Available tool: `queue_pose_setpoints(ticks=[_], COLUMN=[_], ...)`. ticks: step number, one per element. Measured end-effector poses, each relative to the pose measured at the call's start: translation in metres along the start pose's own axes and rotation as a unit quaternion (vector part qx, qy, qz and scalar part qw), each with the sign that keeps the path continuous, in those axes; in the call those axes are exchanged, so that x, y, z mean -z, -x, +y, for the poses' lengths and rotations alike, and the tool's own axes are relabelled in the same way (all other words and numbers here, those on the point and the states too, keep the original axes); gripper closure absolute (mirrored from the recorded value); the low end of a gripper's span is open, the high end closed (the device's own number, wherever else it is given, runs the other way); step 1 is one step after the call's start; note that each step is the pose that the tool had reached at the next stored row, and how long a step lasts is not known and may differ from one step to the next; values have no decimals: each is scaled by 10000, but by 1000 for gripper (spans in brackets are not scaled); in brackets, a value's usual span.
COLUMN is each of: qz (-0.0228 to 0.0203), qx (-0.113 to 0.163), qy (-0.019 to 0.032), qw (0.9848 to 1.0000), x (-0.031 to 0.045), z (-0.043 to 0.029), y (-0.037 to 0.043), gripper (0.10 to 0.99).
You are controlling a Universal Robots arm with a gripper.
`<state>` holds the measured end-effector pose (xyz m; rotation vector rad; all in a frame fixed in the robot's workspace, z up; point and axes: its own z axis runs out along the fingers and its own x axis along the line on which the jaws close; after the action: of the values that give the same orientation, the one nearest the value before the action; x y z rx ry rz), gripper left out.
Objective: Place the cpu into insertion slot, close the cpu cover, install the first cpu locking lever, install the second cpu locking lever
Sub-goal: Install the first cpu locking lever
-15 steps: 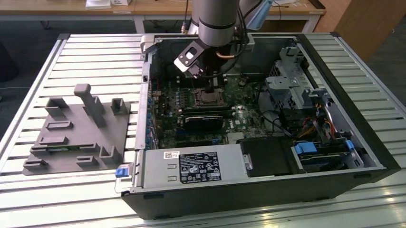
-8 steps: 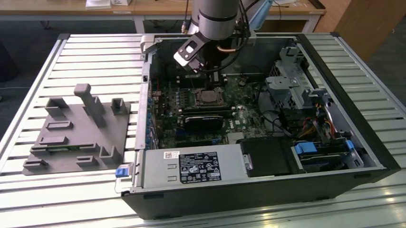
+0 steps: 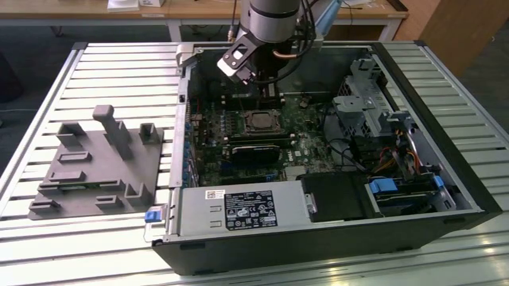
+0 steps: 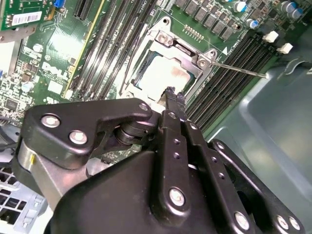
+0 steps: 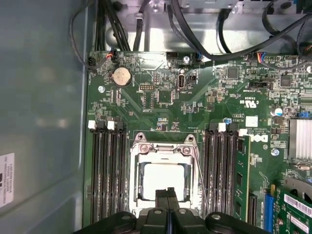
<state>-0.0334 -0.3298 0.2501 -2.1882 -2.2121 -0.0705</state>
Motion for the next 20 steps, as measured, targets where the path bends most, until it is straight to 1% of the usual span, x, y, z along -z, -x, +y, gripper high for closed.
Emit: queue_pose_setpoints(ticks=[7, 20], qz=[-10, -19], qx=[-3, -10], qy=[1, 1], qw=[10000, 10000], x=[60, 217], z=[1, 3], y=[-3, -12], gripper=[980, 980])
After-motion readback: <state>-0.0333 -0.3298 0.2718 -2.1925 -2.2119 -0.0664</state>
